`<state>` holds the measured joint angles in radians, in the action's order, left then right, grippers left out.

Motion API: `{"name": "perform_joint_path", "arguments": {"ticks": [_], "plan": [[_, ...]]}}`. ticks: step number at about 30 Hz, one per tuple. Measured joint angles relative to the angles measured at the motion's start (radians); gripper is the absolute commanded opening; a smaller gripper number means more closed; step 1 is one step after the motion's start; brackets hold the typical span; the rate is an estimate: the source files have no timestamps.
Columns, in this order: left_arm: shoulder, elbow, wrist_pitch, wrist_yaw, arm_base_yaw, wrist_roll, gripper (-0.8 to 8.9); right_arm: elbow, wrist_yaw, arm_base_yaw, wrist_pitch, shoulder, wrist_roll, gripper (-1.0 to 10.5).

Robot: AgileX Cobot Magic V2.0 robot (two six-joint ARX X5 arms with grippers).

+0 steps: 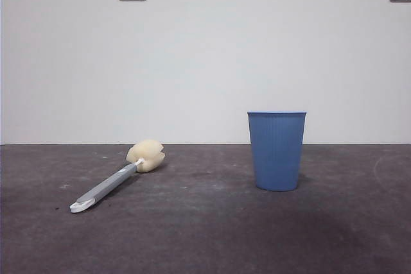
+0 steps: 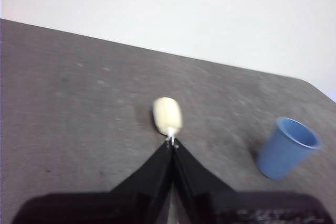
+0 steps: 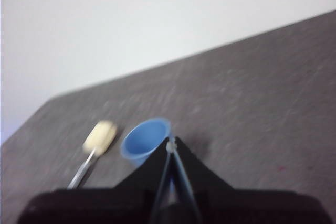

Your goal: Pick up the cup brush,pick up the cup,insert the brush into the cup,clean the cup,put the cup brush back,put the cup back to the fixed position on the table

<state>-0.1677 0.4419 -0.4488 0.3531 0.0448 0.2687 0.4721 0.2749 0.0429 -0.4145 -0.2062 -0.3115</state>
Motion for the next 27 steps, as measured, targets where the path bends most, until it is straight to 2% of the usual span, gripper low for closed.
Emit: {"name": "perform_joint_path", "arguments": {"ticks": [5, 9, 12, 18, 22, 23, 24, 27], "plan": [[-0.113, 0.159, -0.161, 0.12, 0.0, -0.085, -0.07, 0.183, 0.119, 0.017, -0.22, -0.138, 0.107, -0.1], [-0.195, 0.265, -0.307, 0.222, 0.0, -0.182, -0.07, 0.307, 0.233, 0.027, -0.409, -0.252, 0.21, -0.1], [-0.242, 0.328, -0.409, 0.28, 0.0, -0.246, -0.07, 0.376, 0.288, 0.033, -0.539, -0.319, 0.288, -0.1], [-0.286, 0.379, -0.561, 0.35, -0.007, -0.344, -0.07, 0.422, 0.306, 0.043, -0.714, -0.39, 0.419, -0.1], [-0.287, 0.379, -0.578, 0.35, -0.019, -0.359, 0.24, 0.422, 0.306, 0.043, -0.722, -0.399, 0.445, 0.3], [-0.287, 0.379, -0.578, 0.349, -0.02, -0.359, 0.82, 0.422, 0.306, 0.043, -0.722, -0.399, 0.448, 0.9], [-0.287, 0.379, -0.578, 0.344, -0.02, -0.359, 1.92, 0.422, 0.306, 0.043, -0.721, -0.399, 0.452, 2.0], [-0.288, 0.379, -0.578, 0.284, -0.021, -0.359, 5.75, 0.422, 0.306, 0.043, -0.721, -0.399, 0.454, 5.7]]}}
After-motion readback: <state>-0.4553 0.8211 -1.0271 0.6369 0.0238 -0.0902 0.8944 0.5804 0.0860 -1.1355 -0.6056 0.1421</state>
